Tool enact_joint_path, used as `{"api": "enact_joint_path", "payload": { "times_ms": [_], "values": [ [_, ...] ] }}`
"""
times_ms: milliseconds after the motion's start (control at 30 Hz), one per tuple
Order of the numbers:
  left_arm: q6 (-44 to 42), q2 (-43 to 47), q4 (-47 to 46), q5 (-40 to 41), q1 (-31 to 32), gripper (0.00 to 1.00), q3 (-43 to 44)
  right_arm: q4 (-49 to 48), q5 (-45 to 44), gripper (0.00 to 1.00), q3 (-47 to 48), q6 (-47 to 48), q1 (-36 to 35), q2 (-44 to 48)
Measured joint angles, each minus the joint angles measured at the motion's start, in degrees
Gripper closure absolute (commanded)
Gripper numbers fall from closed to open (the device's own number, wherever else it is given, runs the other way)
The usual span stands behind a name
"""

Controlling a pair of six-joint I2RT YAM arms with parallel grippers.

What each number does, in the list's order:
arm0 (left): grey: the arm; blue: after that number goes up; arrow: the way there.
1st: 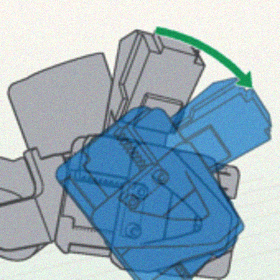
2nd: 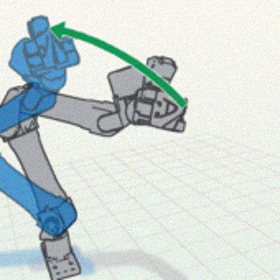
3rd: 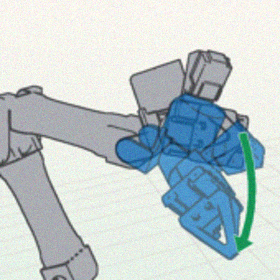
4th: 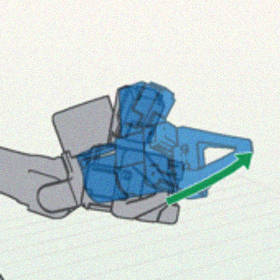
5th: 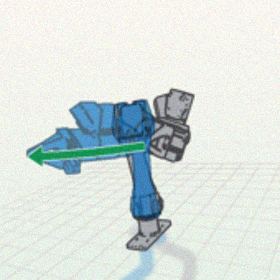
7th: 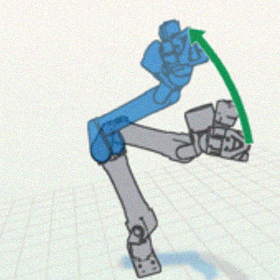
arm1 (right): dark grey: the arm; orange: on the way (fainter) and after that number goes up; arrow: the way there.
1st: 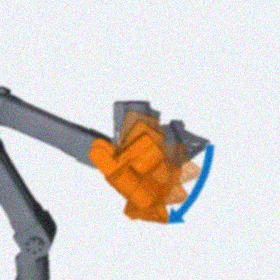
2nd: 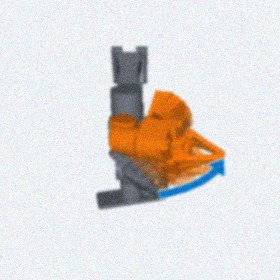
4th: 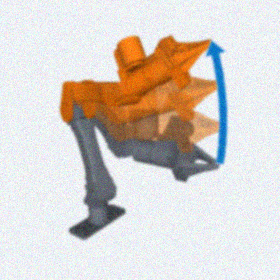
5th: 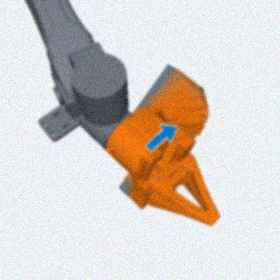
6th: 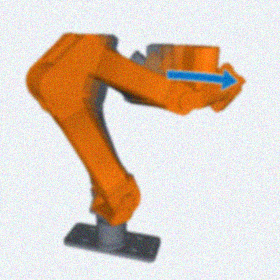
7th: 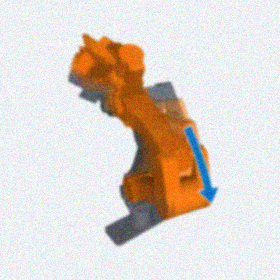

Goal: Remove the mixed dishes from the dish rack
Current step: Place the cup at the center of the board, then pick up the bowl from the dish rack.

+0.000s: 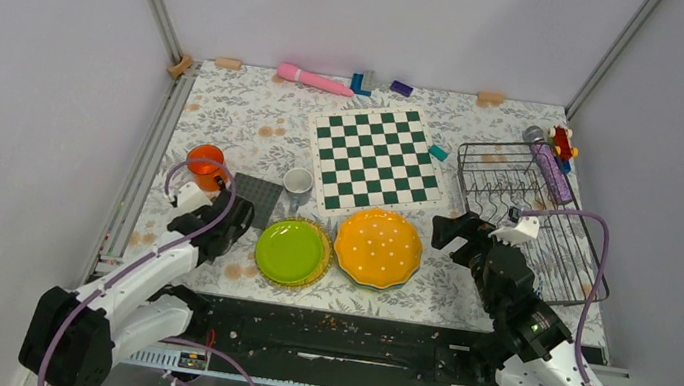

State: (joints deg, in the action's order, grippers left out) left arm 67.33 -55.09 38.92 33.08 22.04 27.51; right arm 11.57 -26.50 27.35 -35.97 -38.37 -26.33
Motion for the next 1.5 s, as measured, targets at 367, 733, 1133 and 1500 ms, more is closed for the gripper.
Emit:
{"api": "enact_joint_path", "payload": {
  "times_ms": [367, 733, 1133, 1500],
  "values": [
    [0.11, 12.81, 3.02, -1.38, 0.00, 0.01, -2.10, 0.96, -0.76, 0.00, 0.02, 0.02, 0.00, 0.11],
    [-3.21, 25.35, 8.41, -2.93, 0.00, 0.01, 1.73, 4.61, -4.33, 0.00, 2.16, 1.16, 0.00, -0.79],
    [-14.14, 27.71, 1.70, -15.30, 0.00, 0.01, 5.16, 10.71, -8.94, 0.00, 11.43, 6.08, 0.44, -13.99],
    [-18.45, 21.84, -9.75, -31.85, 0.04, 0.01, 5.68, 14.56, 0.48, 0.00, 12.81, 7.87, 24.09, -21.79]
  ]
}}
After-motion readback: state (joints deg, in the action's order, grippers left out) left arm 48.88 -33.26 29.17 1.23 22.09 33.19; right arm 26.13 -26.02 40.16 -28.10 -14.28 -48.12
